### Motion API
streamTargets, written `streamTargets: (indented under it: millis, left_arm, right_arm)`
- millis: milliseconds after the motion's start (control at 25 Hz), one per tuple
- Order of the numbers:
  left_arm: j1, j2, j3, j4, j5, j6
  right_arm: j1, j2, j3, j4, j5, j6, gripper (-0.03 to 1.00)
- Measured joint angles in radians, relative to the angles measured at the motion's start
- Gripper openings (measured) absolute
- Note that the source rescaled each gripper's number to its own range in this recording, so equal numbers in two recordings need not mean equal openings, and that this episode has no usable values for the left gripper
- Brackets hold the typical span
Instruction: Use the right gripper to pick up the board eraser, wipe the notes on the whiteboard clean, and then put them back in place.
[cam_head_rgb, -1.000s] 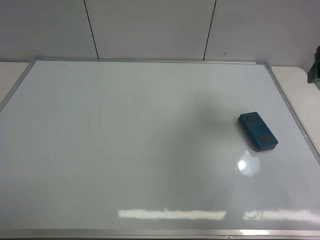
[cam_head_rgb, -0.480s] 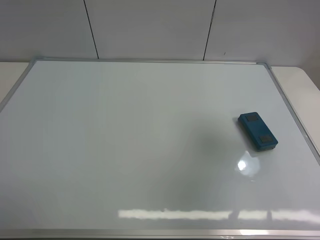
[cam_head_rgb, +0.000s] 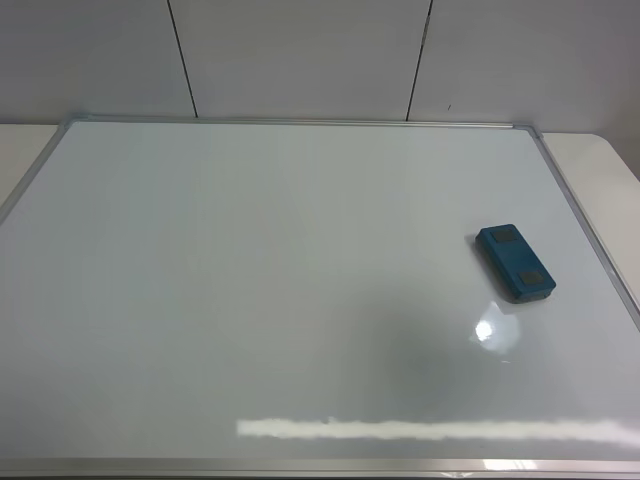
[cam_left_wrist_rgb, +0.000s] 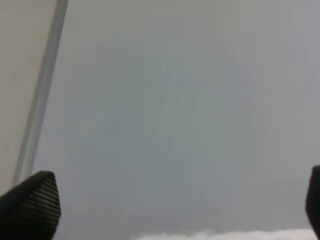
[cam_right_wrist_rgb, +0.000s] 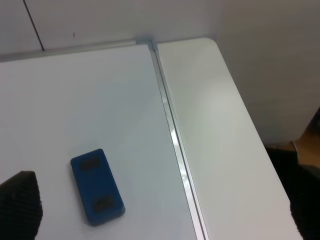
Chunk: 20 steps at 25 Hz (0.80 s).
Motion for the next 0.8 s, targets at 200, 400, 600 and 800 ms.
streamTargets:
  millis: [200, 400, 600, 800]
  left_arm:
    - [0.000, 0.000, 0.000, 0.000, 0.000, 0.000]
    - [0.000, 0.000, 0.000, 0.000, 0.000, 0.000]
    - [0.000, 0.000, 0.000, 0.000, 0.000, 0.000]
    - [0.000, 0.000, 0.000, 0.000, 0.000, 0.000]
  right_arm:
    - [0.000, -0.106, 0.004, 0.013, 0.011, -0.001, 1.00]
    - [0.000, -0.197, 0.005, 0.013, 0.020, -0.001, 1.00]
    - [0.000, -0.277, 0.011, 0.013, 0.043, 0.000, 1.00]
    - [0.000, -0.329, 0.087, 0.016, 0.074, 0.000, 1.00]
